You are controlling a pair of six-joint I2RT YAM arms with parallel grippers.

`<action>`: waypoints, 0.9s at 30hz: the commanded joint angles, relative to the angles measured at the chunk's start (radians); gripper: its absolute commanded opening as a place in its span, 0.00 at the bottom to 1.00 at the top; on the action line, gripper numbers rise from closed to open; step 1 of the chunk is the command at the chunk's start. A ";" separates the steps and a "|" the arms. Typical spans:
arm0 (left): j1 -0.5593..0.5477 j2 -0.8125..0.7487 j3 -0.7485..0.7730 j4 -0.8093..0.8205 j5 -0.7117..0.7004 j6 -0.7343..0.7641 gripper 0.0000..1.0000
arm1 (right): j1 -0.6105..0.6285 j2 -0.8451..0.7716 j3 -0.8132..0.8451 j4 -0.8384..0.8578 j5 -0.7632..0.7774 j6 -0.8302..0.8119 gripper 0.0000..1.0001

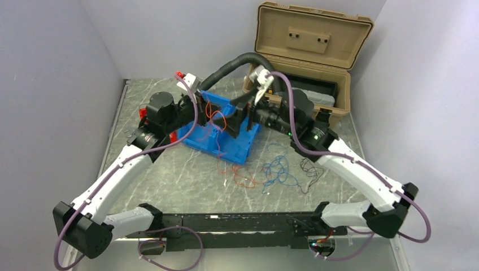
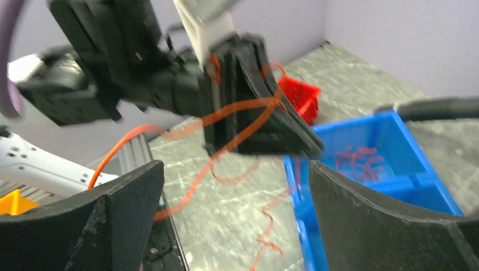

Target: Untangle the cables

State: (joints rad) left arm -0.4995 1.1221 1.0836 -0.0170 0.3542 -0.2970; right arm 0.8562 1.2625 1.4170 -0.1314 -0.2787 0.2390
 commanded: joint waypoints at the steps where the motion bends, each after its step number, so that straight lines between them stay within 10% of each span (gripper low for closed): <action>1: 0.041 -0.084 0.052 -0.160 -0.067 -0.021 0.00 | -0.006 -0.153 -0.189 0.026 0.155 -0.049 1.00; 13: 0.093 -0.194 0.073 -0.299 -0.047 0.000 0.00 | -0.006 -0.269 -0.648 0.095 0.020 -0.143 0.95; 27: 0.115 -0.199 0.110 -0.330 -0.019 0.013 0.00 | 0.069 0.077 -0.598 0.196 -0.031 -0.333 0.81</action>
State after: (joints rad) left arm -0.3965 0.9337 1.1374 -0.3489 0.3168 -0.3008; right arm 0.9020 1.2778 0.7555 -0.0204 -0.2855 -0.0029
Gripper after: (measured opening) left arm 0.015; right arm 0.831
